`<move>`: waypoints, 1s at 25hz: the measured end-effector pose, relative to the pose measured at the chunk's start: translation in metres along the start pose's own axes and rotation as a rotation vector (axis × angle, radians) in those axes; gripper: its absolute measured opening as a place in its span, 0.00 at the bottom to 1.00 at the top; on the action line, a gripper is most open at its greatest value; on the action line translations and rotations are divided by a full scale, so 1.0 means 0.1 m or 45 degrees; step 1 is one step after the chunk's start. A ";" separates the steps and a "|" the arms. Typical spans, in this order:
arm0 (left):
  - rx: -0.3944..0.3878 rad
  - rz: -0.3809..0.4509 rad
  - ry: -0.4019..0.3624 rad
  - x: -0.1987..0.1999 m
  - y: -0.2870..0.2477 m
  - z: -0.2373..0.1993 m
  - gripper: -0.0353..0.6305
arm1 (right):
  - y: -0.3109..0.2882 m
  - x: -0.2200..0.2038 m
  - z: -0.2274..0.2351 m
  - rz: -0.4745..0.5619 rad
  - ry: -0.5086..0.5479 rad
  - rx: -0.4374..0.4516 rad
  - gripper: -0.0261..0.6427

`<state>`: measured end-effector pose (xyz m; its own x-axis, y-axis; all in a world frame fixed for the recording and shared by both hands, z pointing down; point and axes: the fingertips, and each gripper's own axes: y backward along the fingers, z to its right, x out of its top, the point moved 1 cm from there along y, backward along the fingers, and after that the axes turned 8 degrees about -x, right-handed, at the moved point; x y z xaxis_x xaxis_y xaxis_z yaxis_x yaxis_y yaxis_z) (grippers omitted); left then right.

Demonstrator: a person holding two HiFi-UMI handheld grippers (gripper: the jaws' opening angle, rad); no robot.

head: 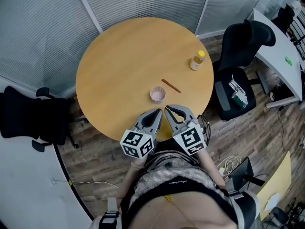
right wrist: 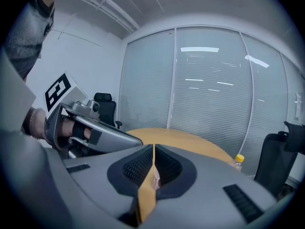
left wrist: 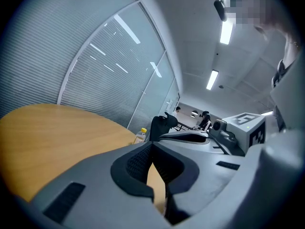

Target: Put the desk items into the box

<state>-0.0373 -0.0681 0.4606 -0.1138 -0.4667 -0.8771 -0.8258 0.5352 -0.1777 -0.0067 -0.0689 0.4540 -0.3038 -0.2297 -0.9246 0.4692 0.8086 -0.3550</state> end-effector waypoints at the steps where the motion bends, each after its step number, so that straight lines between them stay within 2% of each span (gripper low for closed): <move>1: -0.004 -0.003 0.001 0.00 0.00 -0.02 0.08 | -0.02 0.00 -0.02 -0.004 0.008 0.001 0.08; 10: 0.014 0.008 0.005 0.00 0.06 -0.17 0.08 | -0.09 -0.03 -0.05 -0.032 0.048 -0.008 0.08; 18: 0.071 0.024 0.033 0.02 -0.02 -0.28 0.08 | -0.26 -0.08 0.08 -0.043 0.045 0.059 0.08; 22: 0.091 0.028 0.034 0.03 -0.09 -0.30 0.08 | -0.33 -0.03 0.18 -0.012 -0.025 0.099 0.08; 25: 0.109 0.023 0.047 0.04 -0.15 -0.35 0.08 | -0.38 -0.02 0.24 -0.009 -0.019 0.111 0.08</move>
<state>-0.0446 -0.1027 0.4759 -0.1501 -0.4814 -0.8636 -0.7735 0.6012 -0.2007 -0.0038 -0.1122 0.4657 -0.2954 -0.2433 -0.9239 0.5381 0.7567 -0.3713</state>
